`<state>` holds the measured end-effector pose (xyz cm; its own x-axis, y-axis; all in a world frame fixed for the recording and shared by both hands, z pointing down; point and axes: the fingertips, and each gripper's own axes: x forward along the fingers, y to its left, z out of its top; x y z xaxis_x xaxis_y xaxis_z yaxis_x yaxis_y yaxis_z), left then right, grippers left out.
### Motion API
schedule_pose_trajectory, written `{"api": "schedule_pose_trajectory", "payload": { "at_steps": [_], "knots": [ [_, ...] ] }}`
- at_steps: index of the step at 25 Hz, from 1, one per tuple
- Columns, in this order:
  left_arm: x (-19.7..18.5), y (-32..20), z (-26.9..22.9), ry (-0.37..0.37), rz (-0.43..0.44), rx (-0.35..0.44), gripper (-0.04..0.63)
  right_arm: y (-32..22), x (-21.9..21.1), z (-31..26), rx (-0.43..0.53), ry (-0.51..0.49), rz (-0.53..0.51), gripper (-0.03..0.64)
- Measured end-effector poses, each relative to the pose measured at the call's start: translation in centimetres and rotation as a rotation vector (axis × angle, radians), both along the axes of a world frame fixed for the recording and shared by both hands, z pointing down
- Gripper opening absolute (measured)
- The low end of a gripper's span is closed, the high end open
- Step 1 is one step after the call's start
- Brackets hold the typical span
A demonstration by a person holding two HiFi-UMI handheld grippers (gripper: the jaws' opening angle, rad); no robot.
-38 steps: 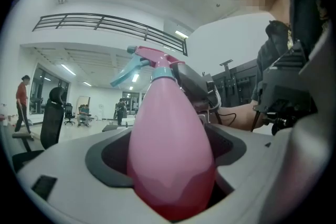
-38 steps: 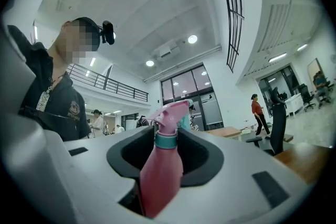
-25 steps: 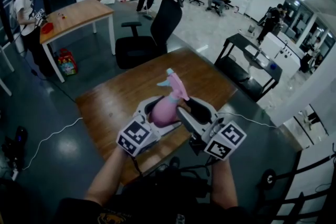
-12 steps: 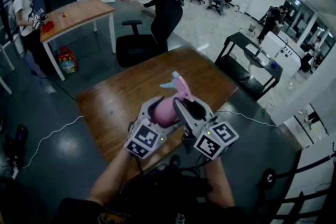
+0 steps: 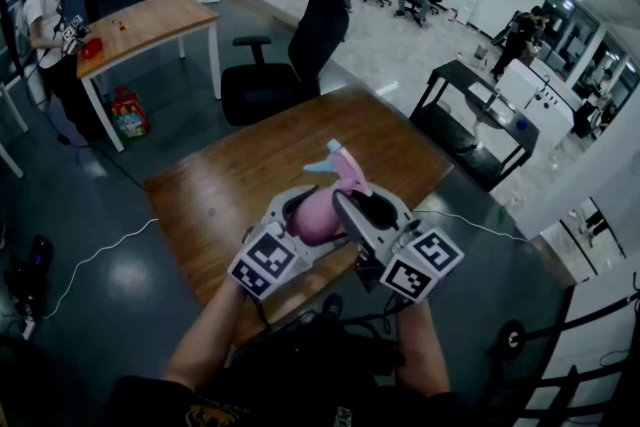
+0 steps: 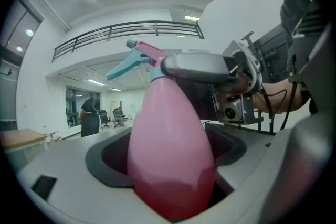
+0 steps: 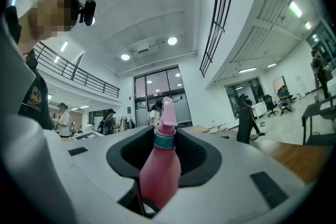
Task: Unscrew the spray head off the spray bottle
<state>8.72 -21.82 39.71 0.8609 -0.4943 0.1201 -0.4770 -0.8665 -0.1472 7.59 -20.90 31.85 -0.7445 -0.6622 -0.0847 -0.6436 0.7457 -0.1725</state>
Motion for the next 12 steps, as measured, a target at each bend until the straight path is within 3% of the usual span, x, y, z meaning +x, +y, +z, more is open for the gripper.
{"api": "schedule_pose_trajectory", "payload": {
  "at_steps": [12],
  "knots": [
    [0.8,3.7,-1.2,0.053,0.28,-0.05,0.431,3.0,-0.1,-1.2,0.058,0.021,-0.274,0.135]
  ]
}}
